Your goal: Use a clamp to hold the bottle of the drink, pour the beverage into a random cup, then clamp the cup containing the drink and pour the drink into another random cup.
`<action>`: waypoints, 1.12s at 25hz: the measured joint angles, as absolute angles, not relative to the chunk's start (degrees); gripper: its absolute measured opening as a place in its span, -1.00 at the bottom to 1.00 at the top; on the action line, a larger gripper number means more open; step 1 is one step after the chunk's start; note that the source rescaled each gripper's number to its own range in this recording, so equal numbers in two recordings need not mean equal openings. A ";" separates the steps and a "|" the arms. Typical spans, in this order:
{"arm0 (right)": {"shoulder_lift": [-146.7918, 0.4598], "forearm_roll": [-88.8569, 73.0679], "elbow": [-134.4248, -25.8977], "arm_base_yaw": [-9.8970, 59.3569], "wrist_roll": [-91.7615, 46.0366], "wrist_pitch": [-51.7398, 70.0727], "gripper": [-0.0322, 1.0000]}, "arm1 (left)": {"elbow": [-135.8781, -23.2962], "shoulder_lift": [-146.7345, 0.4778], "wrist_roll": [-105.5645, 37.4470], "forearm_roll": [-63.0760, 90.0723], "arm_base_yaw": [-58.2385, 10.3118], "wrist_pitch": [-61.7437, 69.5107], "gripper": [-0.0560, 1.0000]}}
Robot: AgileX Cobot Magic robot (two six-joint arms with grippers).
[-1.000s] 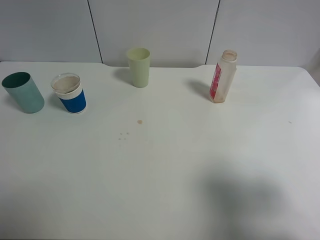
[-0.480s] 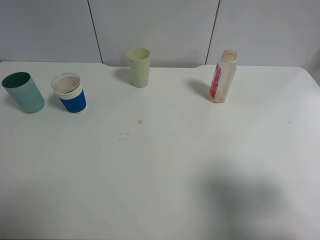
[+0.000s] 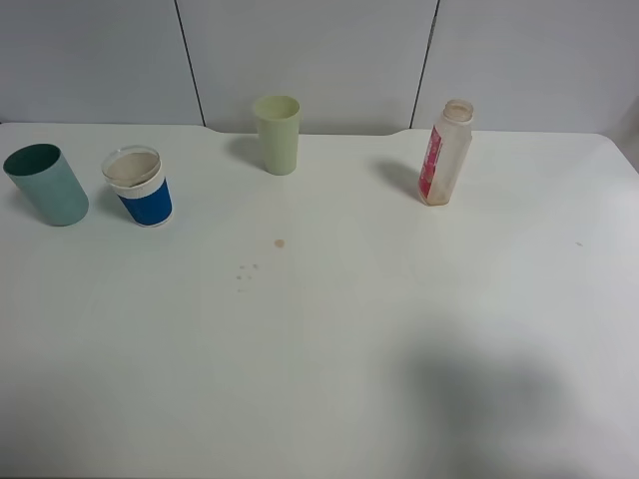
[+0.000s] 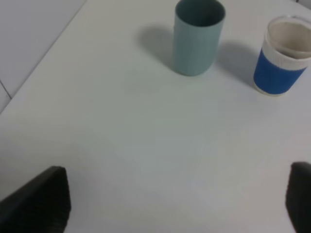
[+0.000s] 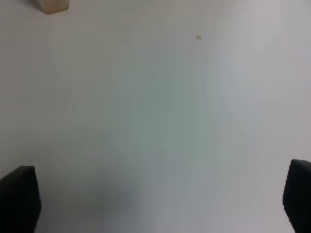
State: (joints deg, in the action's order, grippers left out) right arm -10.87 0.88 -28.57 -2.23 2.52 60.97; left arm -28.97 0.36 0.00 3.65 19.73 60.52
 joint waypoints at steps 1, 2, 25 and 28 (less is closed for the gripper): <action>-10.87 0.88 -28.57 -2.23 2.52 60.97 1.00 | -28.97 0.36 0.36 3.55 19.73 60.52 0.29; -10.87 0.88 -28.57 -2.23 2.52 60.97 1.00 | -28.97 0.36 0.36 3.55 19.73 60.52 0.29; -10.87 0.88 -28.57 -2.23 2.52 60.97 1.00 | -28.97 0.36 8.99 -3.07 -3.87 60.52 0.29; -10.87 0.88 -28.57 -2.23 2.52 60.97 1.00 | -28.97 0.36 9.62 -3.40 -4.14 60.52 0.29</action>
State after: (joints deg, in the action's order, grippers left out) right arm -10.87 0.88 -28.57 -2.23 2.52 60.97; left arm -28.97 0.36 9.62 -3.40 -4.14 60.52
